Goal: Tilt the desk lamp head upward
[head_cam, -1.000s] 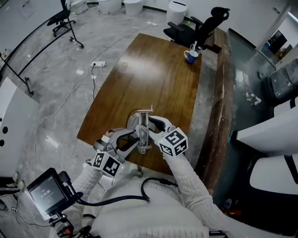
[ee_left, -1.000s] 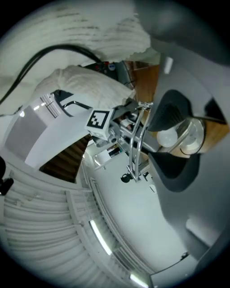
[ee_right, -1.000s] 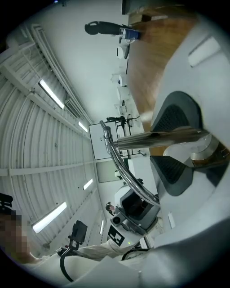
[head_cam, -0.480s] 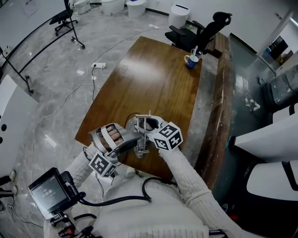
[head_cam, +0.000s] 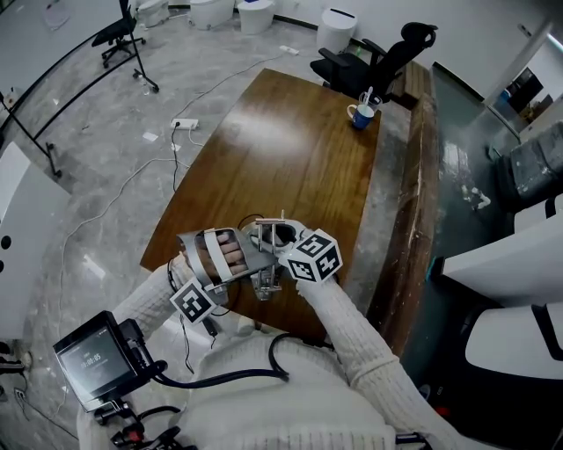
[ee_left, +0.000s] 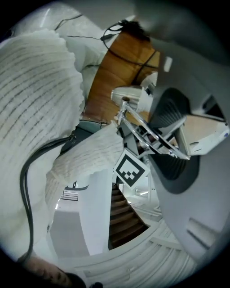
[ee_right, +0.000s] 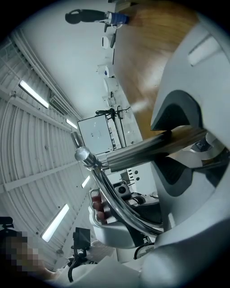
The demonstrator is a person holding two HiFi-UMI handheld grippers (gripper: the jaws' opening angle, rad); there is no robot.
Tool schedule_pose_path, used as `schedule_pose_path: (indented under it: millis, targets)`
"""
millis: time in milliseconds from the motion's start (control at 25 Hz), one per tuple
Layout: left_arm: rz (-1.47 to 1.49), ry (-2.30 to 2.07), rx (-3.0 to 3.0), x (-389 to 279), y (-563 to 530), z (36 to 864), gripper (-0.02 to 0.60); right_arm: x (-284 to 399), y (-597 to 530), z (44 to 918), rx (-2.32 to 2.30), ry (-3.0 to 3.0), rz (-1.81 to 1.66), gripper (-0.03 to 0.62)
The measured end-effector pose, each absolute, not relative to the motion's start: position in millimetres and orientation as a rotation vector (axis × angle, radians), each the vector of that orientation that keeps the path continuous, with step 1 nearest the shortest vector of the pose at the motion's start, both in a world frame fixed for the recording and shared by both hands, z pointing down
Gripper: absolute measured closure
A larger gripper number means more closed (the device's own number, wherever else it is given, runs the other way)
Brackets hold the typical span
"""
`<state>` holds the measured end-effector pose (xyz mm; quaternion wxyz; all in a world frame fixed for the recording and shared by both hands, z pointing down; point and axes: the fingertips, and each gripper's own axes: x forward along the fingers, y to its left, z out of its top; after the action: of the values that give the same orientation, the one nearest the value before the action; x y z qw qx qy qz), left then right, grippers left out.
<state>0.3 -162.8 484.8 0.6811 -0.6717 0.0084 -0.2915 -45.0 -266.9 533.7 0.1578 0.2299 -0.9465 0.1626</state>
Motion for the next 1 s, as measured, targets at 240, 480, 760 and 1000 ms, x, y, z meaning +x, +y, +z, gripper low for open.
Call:
schedule_pose_path:
  millis: [240, 480, 760, 1000]
  targets:
    - [-0.608, 0.06, -1.42, 3.3, -161.1, 482.8, 0.425, -46.5, -263.1, 532.6, 0.696, -2.711, 0.489, 0.418]
    - [-0.641, 0.044, -1.547, 2.5, -162.0, 482.3, 0.408, -46.0, -263.3, 531.4, 0.694, -2.707, 0.507, 0.418]
    - [-0.645, 0.009, -1.735, 5.8, -155.8, 473.9, 0.383, -47.7, -258.3, 530.2, 0.683, -2.737, 0.527, 0.416]
    - [-0.683, -0.006, -1.864, 4.1, -156.2, 474.8, 0.371, -48.6, -257.8, 529.5, 0.683, -2.765, 0.563, 0.414]
